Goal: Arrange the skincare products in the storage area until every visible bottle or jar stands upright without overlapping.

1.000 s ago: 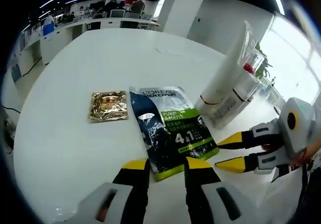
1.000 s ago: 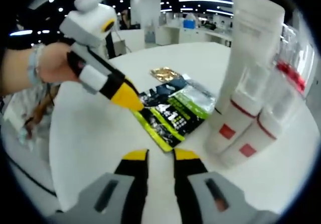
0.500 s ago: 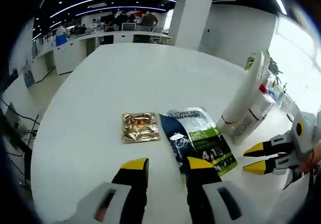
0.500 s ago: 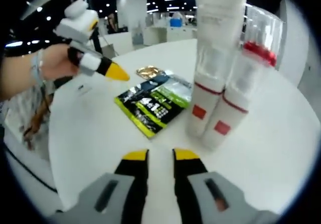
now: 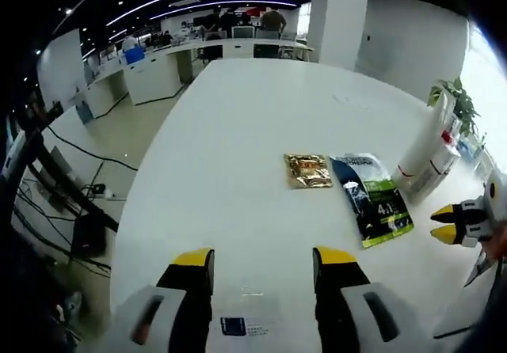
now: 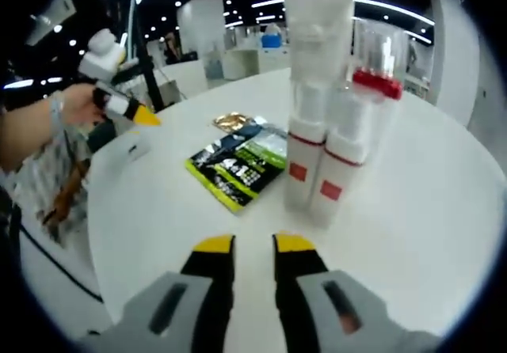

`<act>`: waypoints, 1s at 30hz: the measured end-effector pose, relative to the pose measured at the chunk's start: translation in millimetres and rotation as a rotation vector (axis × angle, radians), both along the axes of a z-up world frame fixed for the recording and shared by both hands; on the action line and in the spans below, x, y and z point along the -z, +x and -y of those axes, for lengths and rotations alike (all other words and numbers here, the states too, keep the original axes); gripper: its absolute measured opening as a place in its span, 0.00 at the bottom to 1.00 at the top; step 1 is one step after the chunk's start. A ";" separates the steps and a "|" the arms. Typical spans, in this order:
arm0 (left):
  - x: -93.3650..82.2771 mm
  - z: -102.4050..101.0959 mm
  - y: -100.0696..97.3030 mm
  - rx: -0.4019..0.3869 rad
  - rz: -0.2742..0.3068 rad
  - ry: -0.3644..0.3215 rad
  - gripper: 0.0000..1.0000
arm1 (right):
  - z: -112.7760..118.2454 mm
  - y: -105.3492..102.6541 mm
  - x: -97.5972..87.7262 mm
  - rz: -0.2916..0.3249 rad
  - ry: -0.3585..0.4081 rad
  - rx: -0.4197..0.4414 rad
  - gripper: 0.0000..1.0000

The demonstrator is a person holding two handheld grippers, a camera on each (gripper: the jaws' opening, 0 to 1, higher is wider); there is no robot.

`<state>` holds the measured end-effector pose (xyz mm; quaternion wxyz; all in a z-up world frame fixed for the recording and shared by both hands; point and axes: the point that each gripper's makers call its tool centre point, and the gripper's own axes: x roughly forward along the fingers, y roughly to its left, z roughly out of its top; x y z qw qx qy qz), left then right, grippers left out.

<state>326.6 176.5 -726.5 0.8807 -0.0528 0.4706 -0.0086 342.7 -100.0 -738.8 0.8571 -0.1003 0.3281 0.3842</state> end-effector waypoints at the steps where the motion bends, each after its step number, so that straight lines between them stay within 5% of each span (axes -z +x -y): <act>1: 1.7 -5.1 -2.3 -0.012 -0.010 0.014 0.61 | -0.1 -0.2 -0.9 0.001 0.003 0.000 0.17; 4: 9.7 -16.1 -12.6 -0.027 -0.053 0.046 0.61 | 0.0 -1.8 -2.6 0.001 0.005 -0.005 0.17; 15: 39.9 -6.2 -39.4 -0.008 -0.240 0.070 0.65 | 3.9 -5.6 -3.7 0.004 -0.005 -0.013 0.17; 16: 40.1 -2.6 -40.8 -0.028 -0.252 0.025 0.65 | 4.1 -5.6 -3.9 0.005 -0.003 -0.012 0.17; 19: 41.4 -17.5 -35.3 -0.007 -0.253 0.064 0.62 | 3.9 -5.9 -5.0 0.007 0.000 -0.008 0.17; 30: 39.3 -15.0 -39.7 0.037 -0.366 0.065 0.48 | 5.7 -8.5 -3.6 0.008 -0.004 -0.005 0.17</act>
